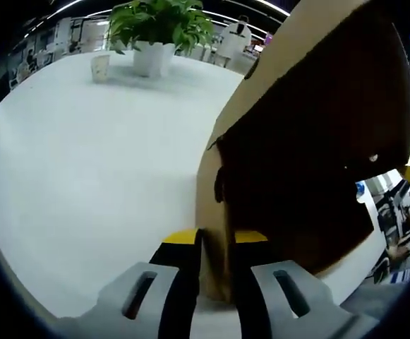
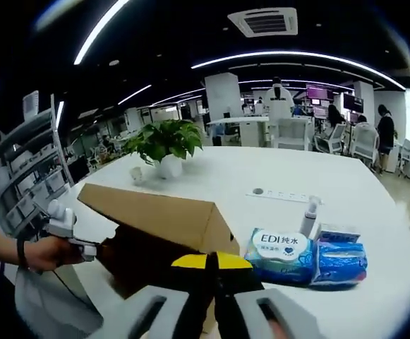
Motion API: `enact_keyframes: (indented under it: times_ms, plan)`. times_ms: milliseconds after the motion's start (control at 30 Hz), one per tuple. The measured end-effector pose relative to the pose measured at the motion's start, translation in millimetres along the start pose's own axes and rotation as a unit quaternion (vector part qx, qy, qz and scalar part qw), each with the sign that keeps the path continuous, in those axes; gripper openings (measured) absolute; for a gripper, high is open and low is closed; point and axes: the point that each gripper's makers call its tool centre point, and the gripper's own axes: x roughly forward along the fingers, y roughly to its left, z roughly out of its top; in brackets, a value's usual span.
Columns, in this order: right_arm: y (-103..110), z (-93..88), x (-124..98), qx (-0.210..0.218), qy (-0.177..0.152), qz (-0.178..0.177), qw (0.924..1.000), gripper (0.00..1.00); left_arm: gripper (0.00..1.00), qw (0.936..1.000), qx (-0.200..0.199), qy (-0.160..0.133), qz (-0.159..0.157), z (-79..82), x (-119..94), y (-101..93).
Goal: Operate the shoe box by opening the lid, removing the specified soft item, and placing it in the target area until the item is outside and the box remains undamaged.
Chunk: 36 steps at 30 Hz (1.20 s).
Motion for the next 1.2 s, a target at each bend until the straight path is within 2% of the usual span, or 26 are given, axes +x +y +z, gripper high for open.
enact_keyframes:
  times_ms: [167,200,500,800,1200]
  plan:
    - [1,-12.8,-2,0.005,0.012,0.001,0.9999,0.0,0.15,1.0,0.001,0.0,-0.005,0.2,0,-0.4]
    - [3,-13.8,-3,0.016,0.009,0.006,0.9998,0.0,0.15,1.0,0.002,0.002,-0.005,-0.1,0,-0.1]
    - [7,-21.7,-7,0.025,0.003,0.009,0.9996,0.0,0.15,1.0,0.005,0.003,-0.007,0.0,-1,0.9]
    - [14,-43.1,-6,0.037,0.021,0.015,0.999,0.0,0.16,0.9998,0.007,0.009,-0.014,-0.5,0,-0.3]
    - [20,-60.2,-3,0.048,0.039,0.02,0.9979,0.0,0.18,0.9993,0.003,0.02,-0.031,-1.3,-2,-2.0]
